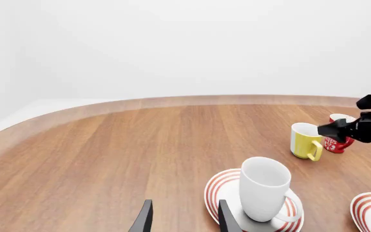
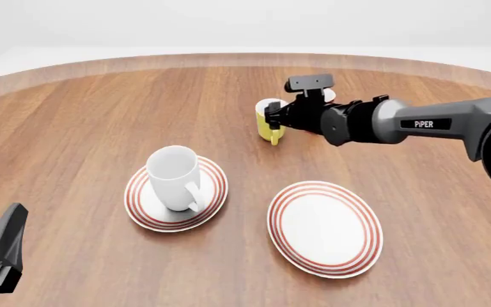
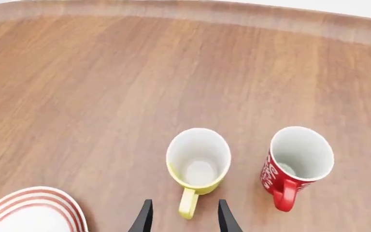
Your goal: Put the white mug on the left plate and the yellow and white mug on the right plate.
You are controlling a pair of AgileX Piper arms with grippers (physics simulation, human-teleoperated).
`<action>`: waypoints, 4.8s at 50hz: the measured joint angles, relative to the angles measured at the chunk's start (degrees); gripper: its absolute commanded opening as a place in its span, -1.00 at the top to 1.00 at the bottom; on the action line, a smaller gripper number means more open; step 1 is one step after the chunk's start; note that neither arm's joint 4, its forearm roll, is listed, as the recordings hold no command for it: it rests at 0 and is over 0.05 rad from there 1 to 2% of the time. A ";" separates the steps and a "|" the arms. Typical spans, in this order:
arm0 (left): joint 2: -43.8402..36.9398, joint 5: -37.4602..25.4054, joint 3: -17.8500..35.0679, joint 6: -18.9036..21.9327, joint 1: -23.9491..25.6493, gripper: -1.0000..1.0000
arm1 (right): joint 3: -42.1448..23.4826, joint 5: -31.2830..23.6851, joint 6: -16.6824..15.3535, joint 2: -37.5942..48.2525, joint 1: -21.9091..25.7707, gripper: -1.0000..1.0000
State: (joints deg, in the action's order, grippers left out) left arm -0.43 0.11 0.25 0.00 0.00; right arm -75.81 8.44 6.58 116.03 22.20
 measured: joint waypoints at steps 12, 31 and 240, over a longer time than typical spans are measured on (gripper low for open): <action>0.00 0.00 0.00 0.00 0.00 -1.00 | -1.87 -0.37 1.10 2.50 -0.20 -1.00; 0.00 0.00 0.00 0.00 0.00 -1.00 | -4.26 -0.74 3.00 6.14 -0.22 -1.00; 0.00 0.00 0.00 0.00 0.00 -1.00 | 39.74 6.59 -0.32 -32.54 0.02 1.00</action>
State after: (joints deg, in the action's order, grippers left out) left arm -0.43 0.11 0.25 0.00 0.00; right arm -36.07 15.03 6.26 83.49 22.22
